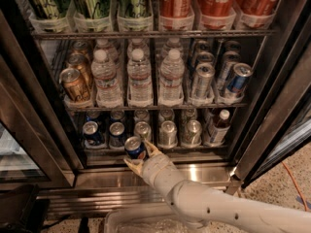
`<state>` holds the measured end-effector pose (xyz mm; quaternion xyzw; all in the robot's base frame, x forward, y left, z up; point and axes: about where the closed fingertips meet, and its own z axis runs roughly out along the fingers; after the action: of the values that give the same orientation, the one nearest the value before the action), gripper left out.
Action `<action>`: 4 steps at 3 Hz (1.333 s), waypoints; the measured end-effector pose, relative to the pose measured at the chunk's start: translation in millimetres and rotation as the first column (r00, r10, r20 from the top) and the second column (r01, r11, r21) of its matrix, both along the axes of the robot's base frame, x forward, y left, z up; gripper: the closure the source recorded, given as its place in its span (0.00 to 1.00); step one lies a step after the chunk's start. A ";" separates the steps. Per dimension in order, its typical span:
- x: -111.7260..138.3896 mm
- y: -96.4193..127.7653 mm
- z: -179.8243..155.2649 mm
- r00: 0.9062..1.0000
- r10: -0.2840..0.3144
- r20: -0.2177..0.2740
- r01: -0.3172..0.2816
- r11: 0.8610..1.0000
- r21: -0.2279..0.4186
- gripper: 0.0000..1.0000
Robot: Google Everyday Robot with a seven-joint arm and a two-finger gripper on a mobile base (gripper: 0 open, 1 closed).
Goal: Pick pepsi can from bottom shelf of fridge
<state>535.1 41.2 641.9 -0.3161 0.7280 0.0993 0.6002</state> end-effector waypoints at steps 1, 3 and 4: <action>0.5 -14.5 8.1 0.996 0.067 -0.052 -0.072 0.994 -0.082 1.00; -11.7 -4.9 8.3 0.988 0.133 -0.074 -0.139 0.987 -0.082 1.00; -24.6 -7.0 8.0 0.977 0.183 -0.110 -0.192 0.978 -0.077 1.00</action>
Offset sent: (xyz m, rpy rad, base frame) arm 0.0013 -0.0140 0.0074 -0.0754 0.0433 0.0574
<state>510.5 34.3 649.9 -0.4038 0.7282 0.1399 0.5359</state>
